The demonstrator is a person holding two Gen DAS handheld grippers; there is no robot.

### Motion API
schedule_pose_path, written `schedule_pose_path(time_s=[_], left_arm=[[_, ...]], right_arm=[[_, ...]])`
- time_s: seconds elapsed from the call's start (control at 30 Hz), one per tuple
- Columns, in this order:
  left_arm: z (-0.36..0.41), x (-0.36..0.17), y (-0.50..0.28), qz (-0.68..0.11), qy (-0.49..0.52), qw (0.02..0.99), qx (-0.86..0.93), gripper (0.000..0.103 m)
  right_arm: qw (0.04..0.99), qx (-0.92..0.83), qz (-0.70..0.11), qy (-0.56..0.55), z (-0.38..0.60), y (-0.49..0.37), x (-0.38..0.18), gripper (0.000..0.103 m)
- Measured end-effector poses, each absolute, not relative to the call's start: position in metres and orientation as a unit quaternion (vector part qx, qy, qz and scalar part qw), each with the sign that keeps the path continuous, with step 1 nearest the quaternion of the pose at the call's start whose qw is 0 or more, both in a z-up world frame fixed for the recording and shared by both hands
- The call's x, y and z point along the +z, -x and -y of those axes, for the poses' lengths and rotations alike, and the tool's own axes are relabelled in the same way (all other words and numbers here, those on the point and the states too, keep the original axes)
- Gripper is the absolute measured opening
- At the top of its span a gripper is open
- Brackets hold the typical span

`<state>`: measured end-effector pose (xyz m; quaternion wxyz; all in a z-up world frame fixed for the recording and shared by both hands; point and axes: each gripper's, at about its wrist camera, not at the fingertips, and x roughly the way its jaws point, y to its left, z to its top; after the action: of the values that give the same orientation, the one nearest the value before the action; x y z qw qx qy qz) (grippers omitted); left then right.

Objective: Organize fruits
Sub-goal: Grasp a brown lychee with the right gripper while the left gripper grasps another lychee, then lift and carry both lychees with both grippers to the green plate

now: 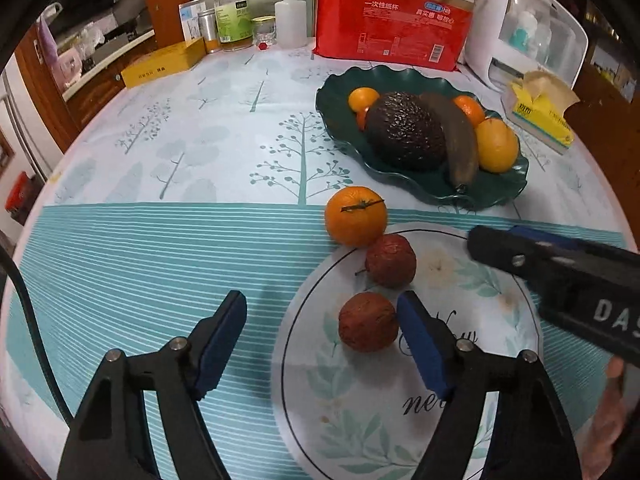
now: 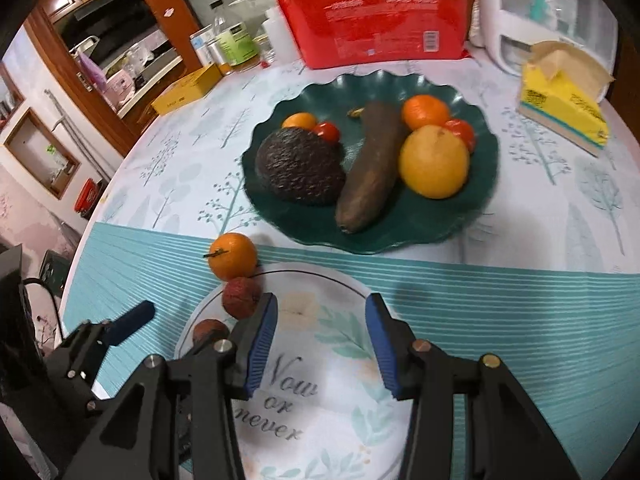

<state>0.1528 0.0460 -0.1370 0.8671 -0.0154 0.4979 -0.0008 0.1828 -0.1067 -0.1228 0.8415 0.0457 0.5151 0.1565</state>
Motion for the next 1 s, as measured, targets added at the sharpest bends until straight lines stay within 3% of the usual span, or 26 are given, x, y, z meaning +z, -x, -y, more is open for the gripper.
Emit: schedule_pose_path(time_s=[0.2, 0.37, 0.43, 0.5, 0.53, 1.0], left_arm=[[-0.042, -0.142, -0.154, -0.51, 0.031, 0.859, -0.028, 0.062], [-0.044, -0.148, -0.153, -0.513, 0.053, 0.856, -0.042, 0.058], [-0.047, -0.151, -0.156, -0.516, 0.063, 0.853, -0.045, 0.044], [-0.049, -0.152, -0.155, -0.513, 0.069, 0.854, -0.049, 0.039], [-0.051, -0.152, -0.156, -0.514, 0.072, 0.853, -0.051, 0.03], [-0.09, -0.141, -0.153, -0.498, 0.07, 0.864, 0.018, 0.03]], right_arm=[[0.83, 0.181, -0.525, -0.052, 0.095, -0.19, -0.13, 0.046], [0.822, 0.2, -0.531, -0.048, 0.085, -0.195, -0.132, 0.046], [0.816, 0.208, -0.536, -0.051, 0.081, -0.199, -0.135, 0.046], [0.813, 0.213, -0.54, -0.051, 0.077, -0.202, -0.137, 0.046], [0.81, 0.217, -0.542, -0.051, 0.075, -0.204, -0.138, 0.046], [0.802, 0.236, -0.549, -0.011, 0.047, -0.205, -0.15, 0.044]])
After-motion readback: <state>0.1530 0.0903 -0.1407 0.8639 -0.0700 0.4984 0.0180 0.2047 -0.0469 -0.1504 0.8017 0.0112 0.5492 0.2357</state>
